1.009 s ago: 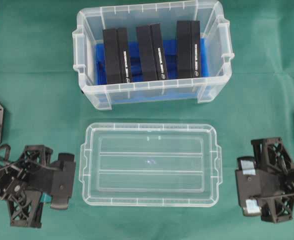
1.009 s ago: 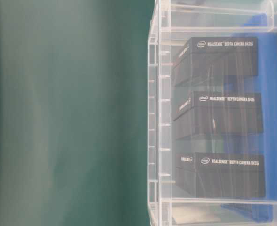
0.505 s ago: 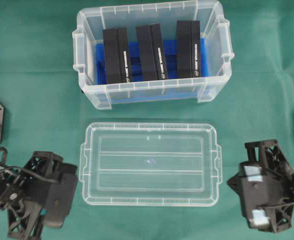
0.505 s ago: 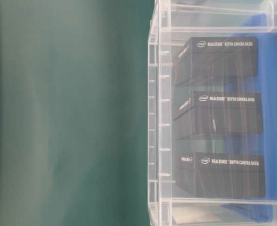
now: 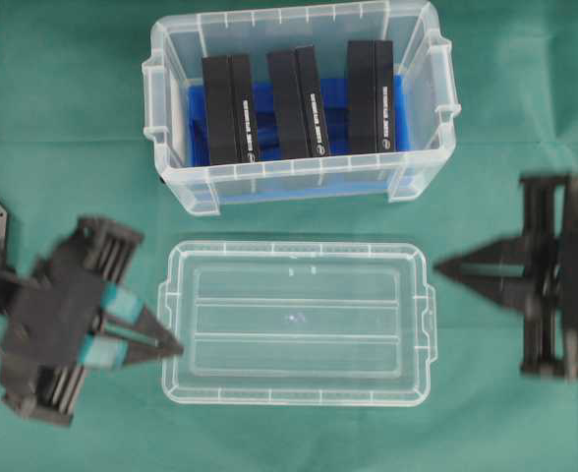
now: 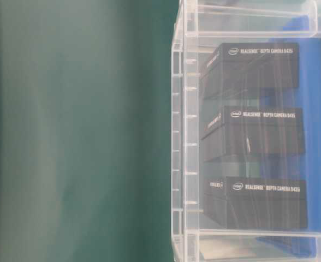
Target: Clamp the lid of the box with both arms, then lift and open it.
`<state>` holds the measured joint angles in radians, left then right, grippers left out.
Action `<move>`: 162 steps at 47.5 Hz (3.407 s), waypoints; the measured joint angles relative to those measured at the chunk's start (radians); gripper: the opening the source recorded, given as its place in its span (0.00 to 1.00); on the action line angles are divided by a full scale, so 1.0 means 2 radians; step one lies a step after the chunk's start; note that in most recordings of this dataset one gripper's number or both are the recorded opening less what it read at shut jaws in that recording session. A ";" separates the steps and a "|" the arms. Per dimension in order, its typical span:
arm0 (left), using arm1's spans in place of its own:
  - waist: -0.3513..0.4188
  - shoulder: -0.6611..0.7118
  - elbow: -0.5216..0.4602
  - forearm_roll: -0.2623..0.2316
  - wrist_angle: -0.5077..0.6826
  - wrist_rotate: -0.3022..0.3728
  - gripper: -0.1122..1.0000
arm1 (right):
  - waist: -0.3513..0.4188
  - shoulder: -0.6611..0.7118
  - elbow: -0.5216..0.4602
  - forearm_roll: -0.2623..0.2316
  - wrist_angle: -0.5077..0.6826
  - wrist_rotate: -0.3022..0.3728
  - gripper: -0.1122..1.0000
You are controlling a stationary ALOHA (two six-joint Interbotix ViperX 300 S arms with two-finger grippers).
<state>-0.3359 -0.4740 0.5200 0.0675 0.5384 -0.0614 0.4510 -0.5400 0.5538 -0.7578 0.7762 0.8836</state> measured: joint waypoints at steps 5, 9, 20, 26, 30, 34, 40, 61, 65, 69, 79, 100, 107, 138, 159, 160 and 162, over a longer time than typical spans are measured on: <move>0.036 -0.022 0.001 0.000 -0.018 0.007 0.11 | -0.029 -0.025 0.000 -0.018 -0.001 -0.002 0.10; 0.062 -0.038 0.005 0.000 -0.031 0.012 0.11 | -0.046 -0.044 0.000 -0.036 -0.001 -0.002 0.10; 0.121 -0.074 0.021 -0.002 -0.065 0.048 0.11 | -0.081 -0.084 0.000 -0.079 -0.002 -0.002 0.10; 0.147 -0.090 0.029 -0.005 -0.084 0.066 0.11 | -0.107 -0.094 0.003 -0.090 -0.002 -0.002 0.10; 0.163 -0.100 0.034 -0.005 -0.093 0.071 0.11 | -0.129 -0.100 0.010 -0.094 -0.002 -0.002 0.10; 0.177 -0.110 0.039 -0.005 -0.097 0.071 0.11 | -0.152 -0.108 0.018 -0.098 -0.005 -0.002 0.10; 0.202 -0.125 0.054 -0.005 -0.107 0.071 0.11 | -0.179 -0.124 0.034 -0.099 -0.022 -0.002 0.10; 0.249 -0.169 0.128 -0.011 -0.163 0.073 0.11 | -0.229 -0.156 0.093 -0.100 -0.079 -0.002 0.10; 0.249 -0.173 0.135 -0.011 -0.169 0.074 0.11 | -0.232 -0.156 0.100 -0.100 -0.087 -0.002 0.10; 0.249 -0.175 0.140 -0.012 -0.173 0.074 0.11 | -0.235 -0.156 0.107 -0.100 -0.097 -0.002 0.10; 0.249 -0.176 0.143 -0.012 -0.176 0.074 0.11 | -0.240 -0.156 0.109 -0.100 -0.103 -0.001 0.10; 0.249 -0.176 0.143 -0.012 -0.178 0.073 0.11 | -0.240 -0.156 0.109 -0.098 -0.105 0.001 0.10; 0.249 -0.176 0.143 -0.012 -0.176 0.073 0.11 | -0.240 -0.156 0.109 -0.098 -0.105 0.001 0.10; 0.249 -0.176 0.143 -0.012 -0.176 0.073 0.11 | -0.241 -0.156 0.110 -0.094 -0.113 0.002 0.10; 0.249 -0.176 0.143 -0.018 -0.178 0.069 0.11 | -0.241 -0.153 0.110 -0.064 -0.130 0.000 0.10; 0.249 -0.176 0.143 -0.019 -0.178 0.069 0.11 | -0.240 -0.153 0.110 -0.062 -0.132 -0.001 0.10; 0.249 -0.176 0.143 -0.019 -0.176 0.069 0.11 | -0.240 -0.151 0.110 -0.059 -0.136 0.000 0.10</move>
<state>0.1611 -0.8253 0.8053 0.0291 0.1856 0.0767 -0.0291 -0.8422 0.7747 -0.8759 0.5047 0.8836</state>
